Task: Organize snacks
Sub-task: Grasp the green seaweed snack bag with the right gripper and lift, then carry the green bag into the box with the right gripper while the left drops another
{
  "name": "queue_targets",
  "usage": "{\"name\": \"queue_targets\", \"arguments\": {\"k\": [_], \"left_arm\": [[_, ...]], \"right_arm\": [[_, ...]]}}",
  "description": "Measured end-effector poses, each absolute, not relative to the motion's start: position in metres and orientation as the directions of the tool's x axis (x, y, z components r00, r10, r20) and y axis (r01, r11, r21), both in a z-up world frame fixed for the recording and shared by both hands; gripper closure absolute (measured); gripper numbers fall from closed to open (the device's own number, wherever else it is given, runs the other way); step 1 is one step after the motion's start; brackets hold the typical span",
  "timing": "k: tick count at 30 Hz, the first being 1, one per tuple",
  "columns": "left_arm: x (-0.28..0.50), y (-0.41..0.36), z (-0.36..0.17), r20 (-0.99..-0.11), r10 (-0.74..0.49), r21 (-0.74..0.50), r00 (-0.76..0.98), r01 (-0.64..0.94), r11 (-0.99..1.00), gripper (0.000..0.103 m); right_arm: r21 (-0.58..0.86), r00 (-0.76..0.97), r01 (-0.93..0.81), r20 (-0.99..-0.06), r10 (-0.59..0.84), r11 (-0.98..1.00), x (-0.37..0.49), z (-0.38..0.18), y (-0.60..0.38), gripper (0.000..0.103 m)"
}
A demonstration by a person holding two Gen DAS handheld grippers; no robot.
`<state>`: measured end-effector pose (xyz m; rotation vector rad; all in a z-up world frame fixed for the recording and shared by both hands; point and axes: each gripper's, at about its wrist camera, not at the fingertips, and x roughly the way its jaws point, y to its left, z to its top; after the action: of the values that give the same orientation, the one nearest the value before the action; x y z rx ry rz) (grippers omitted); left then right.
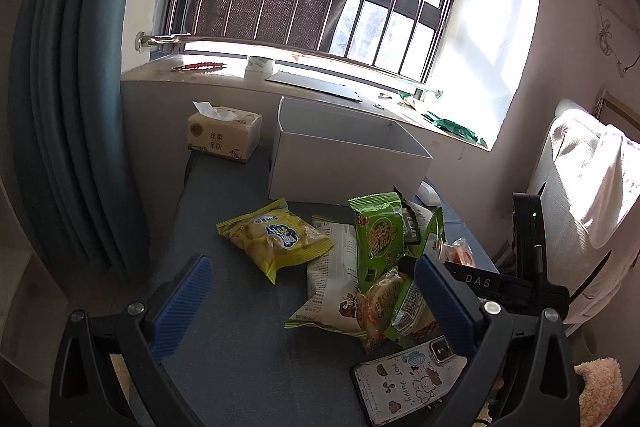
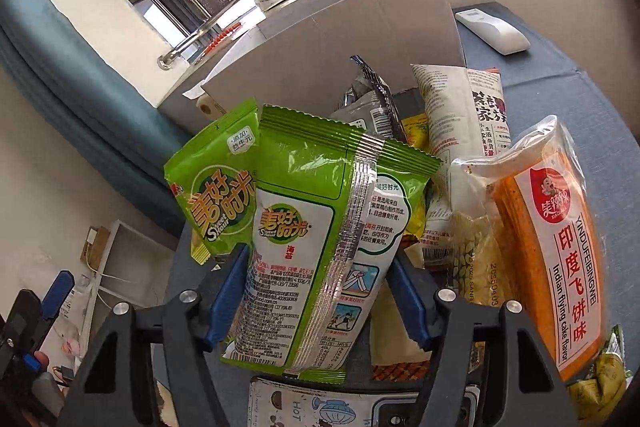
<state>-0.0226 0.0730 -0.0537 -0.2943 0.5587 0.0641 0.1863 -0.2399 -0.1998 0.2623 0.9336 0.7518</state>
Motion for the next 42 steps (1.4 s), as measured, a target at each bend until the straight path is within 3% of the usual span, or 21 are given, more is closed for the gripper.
{"name": "queue_targets", "arguments": {"k": [13,25,26,28,29,30,33,42], "left_arm": [[0.031,0.050,-0.074,-0.602,-0.172,-0.284,0.780,-0.008,0.959,0.000],[0.117,0.029,-0.113,-0.699,-0.258,-0.284,0.667,0.072,0.956,0.001],[0.119,0.029,-0.115,-0.707,-0.252,-0.277,0.661,0.068,0.958,0.003],[0.122,0.026,-0.116,-0.710,-0.249,-0.261,0.659,0.082,0.962,0.024],[0.123,0.026,-0.117,-0.715,-0.243,-0.253,0.655,0.081,0.964,0.053],[0.123,0.027,-0.117,-0.715,-0.249,-0.263,0.653,0.078,0.962,0.074],[0.116,0.035,-0.109,-0.677,-0.272,-0.308,0.684,0.072,0.949,0.085],[0.095,0.034,-0.049,-0.545,-0.227,-0.204,0.807,0.135,0.970,0.089]], "right_arm": [[0.519,0.533,-0.537,-0.403,0.744,0.665,0.152,-0.123,-0.329,0.033],[0.484,0.582,-0.569,-0.333,0.741,0.665,0.132,-0.111,-0.363,0.033],[0.485,0.582,-0.570,-0.331,0.743,0.663,0.132,-0.111,-0.363,0.033],[0.487,0.582,-0.570,-0.330,0.743,0.662,0.131,-0.113,-0.366,0.033],[0.486,0.583,-0.569,-0.331,0.742,0.663,0.130,-0.114,-0.367,0.033],[0.485,0.582,-0.571,-0.329,0.744,0.662,0.129,-0.115,-0.368,0.033],[0.494,0.580,-0.568,-0.327,0.746,0.658,0.130,-0.116,-0.369,0.033],[0.487,0.582,-0.565,-0.337,0.740,0.666,0.133,-0.116,-0.364,0.033]]}}
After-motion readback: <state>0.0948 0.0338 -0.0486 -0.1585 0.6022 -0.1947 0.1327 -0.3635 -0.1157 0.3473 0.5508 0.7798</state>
